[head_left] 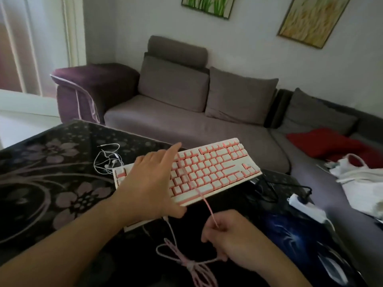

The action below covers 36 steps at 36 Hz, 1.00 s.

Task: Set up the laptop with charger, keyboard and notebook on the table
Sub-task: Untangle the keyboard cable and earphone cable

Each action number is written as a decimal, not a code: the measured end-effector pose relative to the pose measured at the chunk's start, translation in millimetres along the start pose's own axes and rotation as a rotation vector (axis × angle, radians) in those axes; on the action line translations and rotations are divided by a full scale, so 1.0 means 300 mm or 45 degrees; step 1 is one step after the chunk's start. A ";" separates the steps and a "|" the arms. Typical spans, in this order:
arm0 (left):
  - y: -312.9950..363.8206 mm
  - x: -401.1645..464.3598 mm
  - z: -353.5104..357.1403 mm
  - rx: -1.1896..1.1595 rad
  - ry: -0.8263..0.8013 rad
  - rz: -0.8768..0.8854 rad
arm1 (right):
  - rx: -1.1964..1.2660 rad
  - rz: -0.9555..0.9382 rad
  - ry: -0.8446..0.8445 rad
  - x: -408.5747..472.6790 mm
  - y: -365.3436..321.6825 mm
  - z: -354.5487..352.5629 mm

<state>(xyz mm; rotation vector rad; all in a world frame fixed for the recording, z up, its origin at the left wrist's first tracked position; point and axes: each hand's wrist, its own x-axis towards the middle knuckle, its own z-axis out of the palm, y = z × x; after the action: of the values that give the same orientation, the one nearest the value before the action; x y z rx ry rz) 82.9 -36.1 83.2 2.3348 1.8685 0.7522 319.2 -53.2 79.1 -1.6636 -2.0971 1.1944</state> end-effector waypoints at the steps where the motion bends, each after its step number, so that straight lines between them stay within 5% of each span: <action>1: -0.009 0.001 0.006 0.011 -0.035 -0.005 | -0.107 -0.020 0.112 -0.007 0.008 -0.022; 5: -0.060 -0.010 0.011 0.036 -0.142 0.014 | -0.313 -0.126 0.544 -0.046 0.014 -0.098; 9: -0.096 -0.043 -0.009 0.081 -0.206 0.054 | -0.725 -0.498 1.091 -0.044 -0.033 -0.171; 12: -0.107 -0.070 -0.015 0.091 -0.228 0.112 | -0.871 -0.609 1.270 -0.013 -0.137 -0.243; 19: -0.086 -0.112 -0.037 0.002 -0.384 0.199 | -0.594 -0.640 0.889 0.183 -0.358 -0.236; 28: -0.074 -0.140 -0.046 -0.077 -0.477 0.328 | -0.583 -0.348 0.150 0.300 -0.199 -0.039; 33: -0.080 -0.165 -0.061 -0.074 -0.507 0.330 | -0.376 -0.241 0.275 0.222 -0.103 -0.064; 36: -0.076 -0.202 -0.037 0.041 -0.267 0.368 | -0.417 -0.118 0.360 0.222 -0.061 -0.119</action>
<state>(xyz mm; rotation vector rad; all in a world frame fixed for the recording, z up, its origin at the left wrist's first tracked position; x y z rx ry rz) 48.8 -89.3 65.1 2.6205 1.4913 0.4748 305.2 21.8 94.5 -1.7204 -2.2420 0.5692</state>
